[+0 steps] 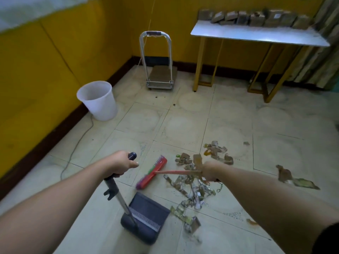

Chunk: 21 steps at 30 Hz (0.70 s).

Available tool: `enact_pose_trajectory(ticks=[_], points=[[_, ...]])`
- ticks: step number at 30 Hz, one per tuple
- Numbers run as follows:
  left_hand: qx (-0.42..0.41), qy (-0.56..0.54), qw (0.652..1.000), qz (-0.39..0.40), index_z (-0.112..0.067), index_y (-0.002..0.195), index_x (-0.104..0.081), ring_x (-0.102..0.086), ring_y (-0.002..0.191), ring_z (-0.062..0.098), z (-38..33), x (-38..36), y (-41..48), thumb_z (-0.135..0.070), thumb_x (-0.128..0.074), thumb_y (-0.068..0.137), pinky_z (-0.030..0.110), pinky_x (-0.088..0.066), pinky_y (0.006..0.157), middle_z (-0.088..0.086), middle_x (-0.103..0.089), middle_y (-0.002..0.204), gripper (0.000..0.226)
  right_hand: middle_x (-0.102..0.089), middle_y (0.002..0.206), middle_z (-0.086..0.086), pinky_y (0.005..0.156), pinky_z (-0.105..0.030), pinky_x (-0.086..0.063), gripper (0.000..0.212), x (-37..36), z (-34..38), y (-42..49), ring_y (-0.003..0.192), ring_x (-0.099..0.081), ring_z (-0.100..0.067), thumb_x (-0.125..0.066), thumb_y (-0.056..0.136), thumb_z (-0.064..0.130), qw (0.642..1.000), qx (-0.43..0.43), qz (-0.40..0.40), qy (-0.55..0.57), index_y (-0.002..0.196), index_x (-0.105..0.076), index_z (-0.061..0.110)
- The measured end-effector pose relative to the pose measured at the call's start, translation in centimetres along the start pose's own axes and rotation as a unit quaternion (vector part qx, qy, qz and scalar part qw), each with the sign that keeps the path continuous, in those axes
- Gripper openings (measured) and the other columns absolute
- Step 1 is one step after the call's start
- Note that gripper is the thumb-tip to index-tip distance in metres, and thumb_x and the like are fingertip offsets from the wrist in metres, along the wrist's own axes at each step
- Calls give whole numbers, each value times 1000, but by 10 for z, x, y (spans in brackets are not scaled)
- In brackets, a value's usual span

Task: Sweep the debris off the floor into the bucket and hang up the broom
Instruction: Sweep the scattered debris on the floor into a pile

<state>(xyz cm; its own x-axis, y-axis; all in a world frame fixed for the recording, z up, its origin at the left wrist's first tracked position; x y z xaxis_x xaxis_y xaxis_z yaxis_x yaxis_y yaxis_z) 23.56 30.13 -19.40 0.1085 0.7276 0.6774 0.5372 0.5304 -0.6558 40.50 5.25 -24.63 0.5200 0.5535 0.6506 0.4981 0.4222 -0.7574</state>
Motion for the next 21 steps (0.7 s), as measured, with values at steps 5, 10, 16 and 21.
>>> enact_pose_trajectory(ticks=[5, 10, 16, 21], points=[[-3, -17, 1000, -1, -10, 77, -42, -37, 46, 18, -1, -11, -15, -27, -60, 92, 24, -33, 44, 7, -41, 60, 30, -55, 116, -15, 42, -22, -34, 45, 2, -78, -27, 52, -39, -13, -44, 94, 2, 994, -102, -34, 0, 139, -40, 1], [-6, -36, 999, 4, -9, 78, -44, -37, 45, 17, -3, -20, -21, -26, -59, 92, 25, -32, 44, 6, -41, 58, 27, -53, 104, -13, 44, -20, -38, 52, 4, -97, -46, 54, -41, -14, -46, 94, 3, 991, -120, -45, 46, 144, -32, 9], [-20, -53, 998, 21, -10, 81, -46, -38, 50, 18, -1, -31, -30, -29, -59, 92, 27, -34, 47, 7, -44, 63, 26, -51, 77, -4, 50, -23, -40, 33, 3, -63, -58, 57, -43, -15, -45, 97, 12, 993, -82, -57, 65, 130, -47, 12], [-45, -54, 996, 50, -8, 83, -51, -40, 51, 16, 5, -40, -52, -31, -59, 93, 27, -36, 47, 4, -45, 64, 26, -51, 83, -7, 52, -24, -35, 23, -14, -11, -52, 56, -40, -14, -42, 97, 12, 996, -56, -52, 46, 114, -55, 2]])
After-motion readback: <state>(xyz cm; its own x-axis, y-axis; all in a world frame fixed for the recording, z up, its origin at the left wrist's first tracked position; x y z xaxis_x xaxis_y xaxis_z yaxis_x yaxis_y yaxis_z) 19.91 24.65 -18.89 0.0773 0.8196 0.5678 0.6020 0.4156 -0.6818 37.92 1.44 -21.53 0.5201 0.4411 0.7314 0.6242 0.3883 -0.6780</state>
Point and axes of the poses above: each hand's wrist, its own y-axis towards the middle knuckle, its own x-axis out of the back of the hand, z = x × y, the point moved 10 cm from there along y, towards the middle knuckle
